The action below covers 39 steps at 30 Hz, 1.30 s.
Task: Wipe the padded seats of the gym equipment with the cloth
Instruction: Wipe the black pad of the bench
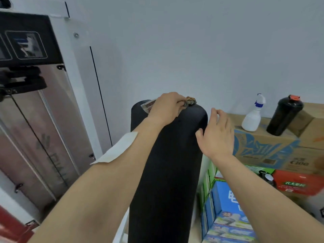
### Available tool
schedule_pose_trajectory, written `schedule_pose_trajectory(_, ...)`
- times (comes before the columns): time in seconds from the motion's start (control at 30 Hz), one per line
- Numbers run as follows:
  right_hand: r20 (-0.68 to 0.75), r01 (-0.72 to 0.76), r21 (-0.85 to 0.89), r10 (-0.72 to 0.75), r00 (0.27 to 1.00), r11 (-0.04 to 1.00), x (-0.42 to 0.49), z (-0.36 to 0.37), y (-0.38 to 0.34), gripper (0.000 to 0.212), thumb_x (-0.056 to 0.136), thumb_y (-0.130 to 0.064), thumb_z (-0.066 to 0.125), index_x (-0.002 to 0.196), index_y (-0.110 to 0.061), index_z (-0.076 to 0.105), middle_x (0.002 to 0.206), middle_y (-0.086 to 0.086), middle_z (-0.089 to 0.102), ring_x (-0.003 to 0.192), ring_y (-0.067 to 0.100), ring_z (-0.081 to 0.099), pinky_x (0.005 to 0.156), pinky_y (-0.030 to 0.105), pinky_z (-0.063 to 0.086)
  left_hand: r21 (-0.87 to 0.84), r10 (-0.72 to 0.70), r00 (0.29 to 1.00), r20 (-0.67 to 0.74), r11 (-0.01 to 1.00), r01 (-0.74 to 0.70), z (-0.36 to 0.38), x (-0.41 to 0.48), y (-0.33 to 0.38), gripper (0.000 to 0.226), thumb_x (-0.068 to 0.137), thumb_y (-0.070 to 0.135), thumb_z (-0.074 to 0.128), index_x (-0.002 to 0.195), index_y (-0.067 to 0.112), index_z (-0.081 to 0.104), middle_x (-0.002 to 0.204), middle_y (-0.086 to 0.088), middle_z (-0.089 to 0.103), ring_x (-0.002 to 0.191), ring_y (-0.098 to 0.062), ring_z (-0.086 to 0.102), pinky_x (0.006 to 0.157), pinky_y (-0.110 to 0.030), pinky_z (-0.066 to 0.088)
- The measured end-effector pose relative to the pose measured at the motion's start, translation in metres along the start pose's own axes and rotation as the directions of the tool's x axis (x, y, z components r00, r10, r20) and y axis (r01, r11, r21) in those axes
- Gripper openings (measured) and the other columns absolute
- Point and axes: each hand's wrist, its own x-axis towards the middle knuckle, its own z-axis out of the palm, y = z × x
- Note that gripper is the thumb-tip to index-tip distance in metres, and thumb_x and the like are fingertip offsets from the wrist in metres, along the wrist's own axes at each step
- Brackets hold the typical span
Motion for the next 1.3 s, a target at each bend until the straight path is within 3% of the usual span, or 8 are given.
schedule_pose_trajectory(0.33,0.12,0.062,0.073,-0.07,0.99,0.995,-0.032,-0.012,-0.008,0.075,0.092,-0.032,0.055,0.155,-0.01,0.021,0.152,0.013,0.03,0.133,0.033,0.036,0.104,0.043,0.04,0.083,-0.174,0.957,-0.234,0.977,0.198,-0.018,-0.058,-0.046,0.036,0.103,0.016,0.043,0.132,0.022,0.062,0.13,-0.001,0.062,0.115,-0.025,0.058,0.09,-0.035,0.047)
schedule_pose_trajectory(0.47,0.182,0.055,0.287,-0.111,0.977,0.956,-0.041,-0.025,-0.008,0.077,0.092,-0.031,0.057,0.156,-0.02,0.016,0.151,0.007,0.027,0.133,0.027,0.038,0.101,0.041,0.045,-0.253,-0.252,0.941,-0.224,0.948,0.194,-0.025,-0.087,-0.018,0.032,0.101,0.012,0.049,0.124,0.02,0.07,0.122,0.005,0.068,0.109,-0.011,0.058,0.086,-0.011,0.037)
schedule_pose_trajectory(0.6,0.363,-0.169,0.685,-0.132,0.922,0.708,-0.046,-0.042,-0.011,0.082,0.09,-0.018,0.058,0.155,-0.041,0.015,0.149,0.001,0.029,0.126,0.022,0.046,0.106,0.042,0.043,-0.518,-0.244,0.967,-0.073,0.838,0.172,-0.032,-0.128,0.007,0.027,0.099,0.008,0.053,0.117,0.019,0.071,0.11,0.007,0.072,0.105,-0.01,0.065,0.099,-0.029,0.051)
schedule_pose_trajectory(0.7,0.528,-0.38,0.791,-0.221,0.82,0.479,-0.063,-0.058,-0.012,0.075,0.087,-0.008,0.052,0.146,-0.05,0.035,0.131,-0.001,0.058,0.117,0.022,0.059,0.103,0.046,0.047,-0.675,-0.252,0.96,0.118,0.689,0.264,-0.031,-0.166,0.019,0.028,0.101,0.005,0.051,0.111,0.023,0.07,0.108,-0.002,0.074,0.101,-0.013,0.069,0.095,-0.034,0.054)
schedule_pose_trajectory(0.83,0.631,-0.39,0.719,-0.306,0.713,0.574,-0.1,-0.06,-0.008,0.037,0.09,-0.01,0.052,0.113,-0.034,0.068,0.096,-0.002,0.076,0.092,0.018,0.072,0.081,0.032,0.053,-0.8,-0.257,0.878,0.404,0.367,0.476,-0.024,-0.212,0.025,0.031,0.103,0.003,0.045,0.117,0.017,0.068,0.123,-0.019,0.069,0.11,-0.034,0.066,0.1,-0.053,0.049)
schedule_pose_trajectory(1.0,0.619,-0.324,0.679,-0.277,0.735,0.659,-0.141,-0.051,0.01,0.018,0.096,-0.023,0.06,0.092,-0.014,0.075,0.077,-0.003,0.068,0.07,0.009,0.059,0.065,0.025,0.047,-0.741,-0.317,0.747,0.584,0.168,0.65,-0.021,-0.258,0.04,0.041,0.099,0.034,0.041,0.113,0.014,0.074,0.116,-0.009,0.073,0.112,-0.031,0.063,0.098,-0.05,0.049)
schedule_pose_trajectory(1.1,0.61,-0.28,0.66,-0.28,0.741,0.697,-0.165,-0.056,0.017,0.027,0.094,-0.024,0.059,0.085,-0.001,0.07,0.075,0.002,0.065,0.071,0.015,0.059,0.068,0.031,0.046,-0.623,-0.315,0.685,0.657,0.283,0.729,-0.018,-0.282,0.057,0.049,0.095,0.056,0.049,0.114,0.018,0.073,0.116,-0.006,0.073,0.107,-0.024,0.066,0.092,-0.042,0.051)
schedule_pose_trajectory(1.3,0.595,-0.3,0.683,-0.267,0.758,0.666,-0.214,-0.081,0.018,0.03,0.091,-0.027,0.061,0.063,-0.019,0.061,0.058,-0.007,0.054,0.062,0.011,0.051,0.063,0.031,0.042,-0.508,-0.336,0.764,0.552,0.591,0.627,-0.013,-0.323,0.09,0.045,0.082,0.047,0.076,0.12,0.028,0.061,0.111,-0.002,0.073,0.106,-0.018,0.068,0.099,-0.04,0.051)
